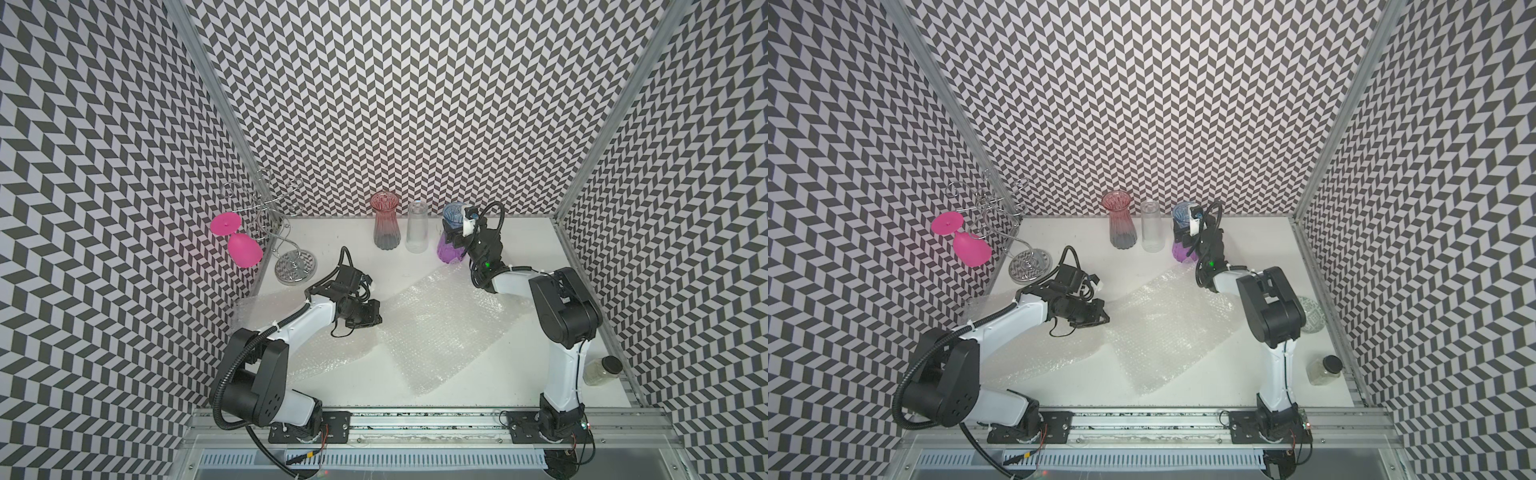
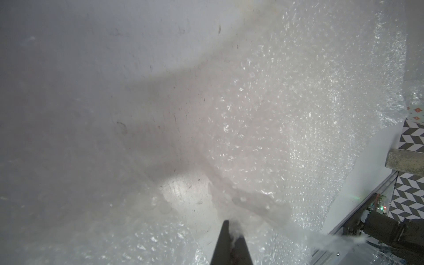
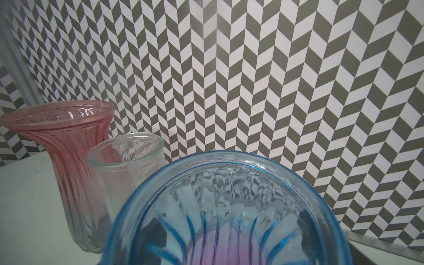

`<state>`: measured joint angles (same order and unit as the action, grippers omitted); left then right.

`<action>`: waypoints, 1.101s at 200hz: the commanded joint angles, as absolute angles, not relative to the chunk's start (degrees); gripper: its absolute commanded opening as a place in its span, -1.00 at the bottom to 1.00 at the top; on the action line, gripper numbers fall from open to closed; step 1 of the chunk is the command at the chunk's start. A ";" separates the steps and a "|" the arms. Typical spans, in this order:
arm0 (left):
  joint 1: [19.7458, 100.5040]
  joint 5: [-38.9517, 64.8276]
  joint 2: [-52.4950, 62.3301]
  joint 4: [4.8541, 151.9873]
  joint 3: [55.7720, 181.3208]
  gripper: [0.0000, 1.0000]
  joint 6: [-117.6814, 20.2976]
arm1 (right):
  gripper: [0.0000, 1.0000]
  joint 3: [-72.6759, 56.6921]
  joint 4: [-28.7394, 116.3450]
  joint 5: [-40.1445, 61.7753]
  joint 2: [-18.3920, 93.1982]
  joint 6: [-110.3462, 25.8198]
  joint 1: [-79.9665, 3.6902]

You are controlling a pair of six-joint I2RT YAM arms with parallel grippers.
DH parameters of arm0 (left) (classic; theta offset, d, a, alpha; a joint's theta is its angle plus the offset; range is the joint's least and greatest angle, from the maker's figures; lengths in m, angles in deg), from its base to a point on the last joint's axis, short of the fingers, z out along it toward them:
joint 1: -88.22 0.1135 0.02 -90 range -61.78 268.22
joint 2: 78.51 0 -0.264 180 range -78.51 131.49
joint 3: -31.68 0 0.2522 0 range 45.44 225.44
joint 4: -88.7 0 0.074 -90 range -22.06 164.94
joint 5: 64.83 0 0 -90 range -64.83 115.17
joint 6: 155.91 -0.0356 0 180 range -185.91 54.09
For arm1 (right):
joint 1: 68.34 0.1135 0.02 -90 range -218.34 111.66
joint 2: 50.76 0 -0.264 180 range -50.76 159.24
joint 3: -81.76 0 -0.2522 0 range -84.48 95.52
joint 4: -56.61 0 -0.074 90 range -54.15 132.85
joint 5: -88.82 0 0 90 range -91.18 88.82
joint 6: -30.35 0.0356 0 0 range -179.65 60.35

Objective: Unwrap the vase from the bubble wrap
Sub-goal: Place the vase at the center of the board.

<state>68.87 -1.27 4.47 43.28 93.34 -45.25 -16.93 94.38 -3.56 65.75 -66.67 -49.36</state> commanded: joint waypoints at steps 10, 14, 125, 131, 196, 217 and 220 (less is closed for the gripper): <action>69.20 -0.78 5.20 42.67 95.58 -1.00 -44.47 | 0.85 -13.43 98.67 -2.27 68.08 -66.37 -50.18; 69.16 -0.76 5.38 42.68 95.67 -1.00 -44.44 | 0.85 -13.20 98.74 -2.24 68.27 -66.33 -50.18; 69.15 -0.94 9.04 44.63 98.70 -1.00 -43.70 | 0.99 -13.18 97.22 -3.27 67.85 -66.22 -50.80; 69.07 -1.14 9.32 45.08 98.85 -1.00 -43.63 | 0.99 -13.88 97.17 -3.29 67.28 -66.33 -50.80; 68.57 -1.18 8.46 46.07 98.53 -1.00 -43.67 | 0.99 -21.05 97.00 -2.95 62.14 -66.86 -50.79; 68.79 -0.74 8.00 45.81 98.69 -1.00 -43.72 | 0.99 -22.66 96.19 -3.21 60.12 -66.95 -50.82; 68.79 -0.57 7.91 45.77 98.77 -1.00 -43.86 | 0.99 -22.88 95.93 -3.24 59.76 -66.81 -50.78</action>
<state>68.76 -1.07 9.43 44.94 97.80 -43.76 -21.52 94.05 -2.72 64.00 -66.24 -50.54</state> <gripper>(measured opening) 0.047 0.993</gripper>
